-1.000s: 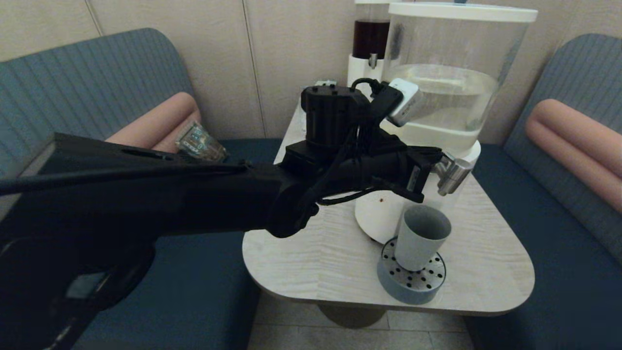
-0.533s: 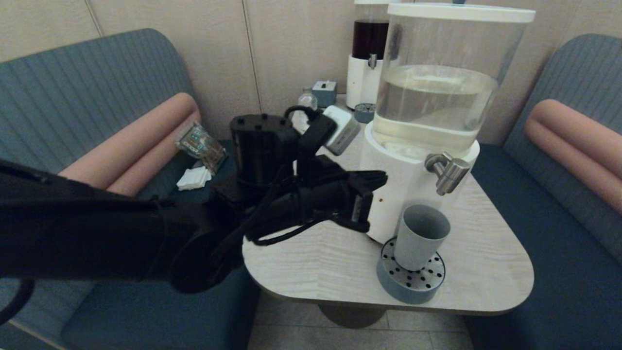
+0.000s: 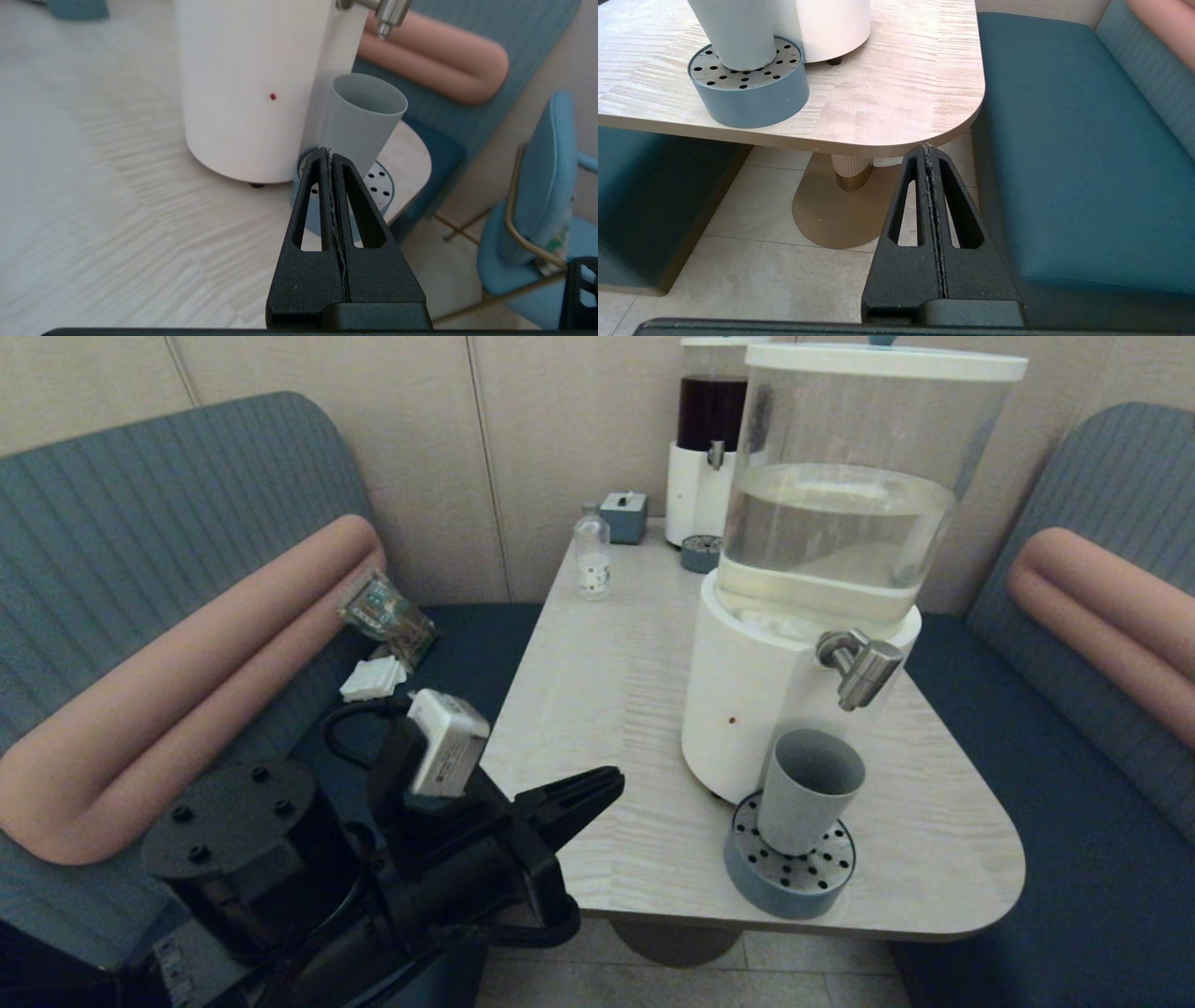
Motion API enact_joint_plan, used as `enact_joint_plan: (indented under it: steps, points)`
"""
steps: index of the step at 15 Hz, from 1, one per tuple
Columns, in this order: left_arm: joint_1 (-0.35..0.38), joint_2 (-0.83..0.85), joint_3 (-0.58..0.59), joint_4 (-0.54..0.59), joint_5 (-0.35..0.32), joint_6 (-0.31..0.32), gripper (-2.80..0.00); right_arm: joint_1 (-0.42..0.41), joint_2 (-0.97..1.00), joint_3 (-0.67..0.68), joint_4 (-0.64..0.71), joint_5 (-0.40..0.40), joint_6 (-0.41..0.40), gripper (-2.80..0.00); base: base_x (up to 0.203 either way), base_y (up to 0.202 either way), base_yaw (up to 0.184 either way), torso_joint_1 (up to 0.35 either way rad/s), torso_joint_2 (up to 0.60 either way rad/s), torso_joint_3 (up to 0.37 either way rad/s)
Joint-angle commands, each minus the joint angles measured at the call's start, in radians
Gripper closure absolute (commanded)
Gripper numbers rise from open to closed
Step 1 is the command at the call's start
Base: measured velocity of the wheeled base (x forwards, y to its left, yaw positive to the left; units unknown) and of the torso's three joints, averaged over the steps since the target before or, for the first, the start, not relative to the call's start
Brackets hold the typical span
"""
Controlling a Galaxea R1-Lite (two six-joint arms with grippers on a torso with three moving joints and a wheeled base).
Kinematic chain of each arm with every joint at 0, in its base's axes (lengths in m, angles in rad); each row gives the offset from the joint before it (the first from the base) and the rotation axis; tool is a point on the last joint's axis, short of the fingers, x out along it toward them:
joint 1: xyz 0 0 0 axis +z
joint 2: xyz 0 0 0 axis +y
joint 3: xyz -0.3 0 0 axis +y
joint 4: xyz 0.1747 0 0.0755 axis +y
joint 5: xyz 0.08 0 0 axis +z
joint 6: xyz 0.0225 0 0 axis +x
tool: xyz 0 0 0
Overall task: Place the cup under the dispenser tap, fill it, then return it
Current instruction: Place the cup next to the water dispenser
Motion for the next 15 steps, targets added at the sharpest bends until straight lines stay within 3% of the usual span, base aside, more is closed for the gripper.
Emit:
enact_joint_plan:
  steps: [1,2,3,5,8,15]
  points:
    - [0.001,0.033,0.043,-0.062,-0.016,0.002,0.00,0.000,0.002,0.001,0.000,-0.001,0.000,0.00,0.000,0.000,0.000,0.000,0.00,0.000]
    - [0.001,0.037,0.044,-0.062,-0.045,0.006,0.00,0.000,0.002,0.001,0.000,-0.001,0.000,0.00,0.000,0.000,0.000,0.000,0.00,0.000]
    - [0.002,0.050,0.052,-0.062,-0.071,0.014,-2.80,0.000,0.002,0.000,0.000,-0.001,0.000,0.00,0.000,0.000,0.000,0.000,0.00,0.000]
    - [0.002,0.083,0.048,-0.062,-0.116,0.032,-2.80,0.000,0.002,0.000,0.000,-0.001,0.000,0.00,0.000,0.000,0.000,0.000,0.00,0.000]
    - [0.003,0.155,-0.003,-0.062,-0.309,0.040,-2.80,0.000,0.002,0.000,0.000,-0.001,0.000,0.00,0.000,0.000,0.000,0.000,0.00,0.000]
    - [0.015,0.357,-0.290,-0.062,-0.360,0.070,-2.80,0.000,0.002,0.000,0.000,-0.001,0.000,0.00,0.000,0.000,0.000,0.000,0.00,0.000]
